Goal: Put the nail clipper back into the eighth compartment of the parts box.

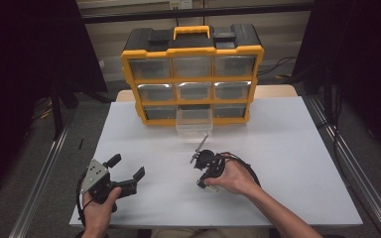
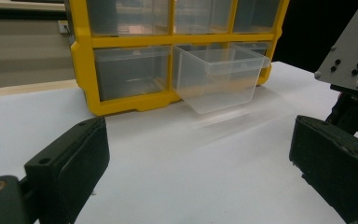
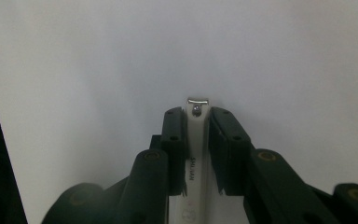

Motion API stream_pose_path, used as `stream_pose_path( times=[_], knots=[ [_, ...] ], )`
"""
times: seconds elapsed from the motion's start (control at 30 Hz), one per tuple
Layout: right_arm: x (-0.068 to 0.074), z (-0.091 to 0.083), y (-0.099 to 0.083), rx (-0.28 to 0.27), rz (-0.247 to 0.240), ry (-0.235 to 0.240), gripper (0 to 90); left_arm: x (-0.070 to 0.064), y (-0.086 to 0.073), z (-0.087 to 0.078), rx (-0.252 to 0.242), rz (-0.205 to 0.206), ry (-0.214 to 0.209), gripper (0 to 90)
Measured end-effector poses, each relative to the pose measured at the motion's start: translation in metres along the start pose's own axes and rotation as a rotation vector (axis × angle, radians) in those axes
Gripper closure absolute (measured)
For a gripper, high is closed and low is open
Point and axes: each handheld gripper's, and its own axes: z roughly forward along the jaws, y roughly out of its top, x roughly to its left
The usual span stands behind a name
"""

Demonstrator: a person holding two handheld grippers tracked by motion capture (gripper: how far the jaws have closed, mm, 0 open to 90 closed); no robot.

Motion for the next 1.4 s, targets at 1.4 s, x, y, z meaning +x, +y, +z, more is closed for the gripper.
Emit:
stream_pose_path(
  times=[1.4],
  knots=[
    [-0.011,-0.035,-0.017,-0.23,0.006,0.001,78.1,0.001,-0.002,0.002,0.014,-0.011,-0.002,4.4]
  ],
)
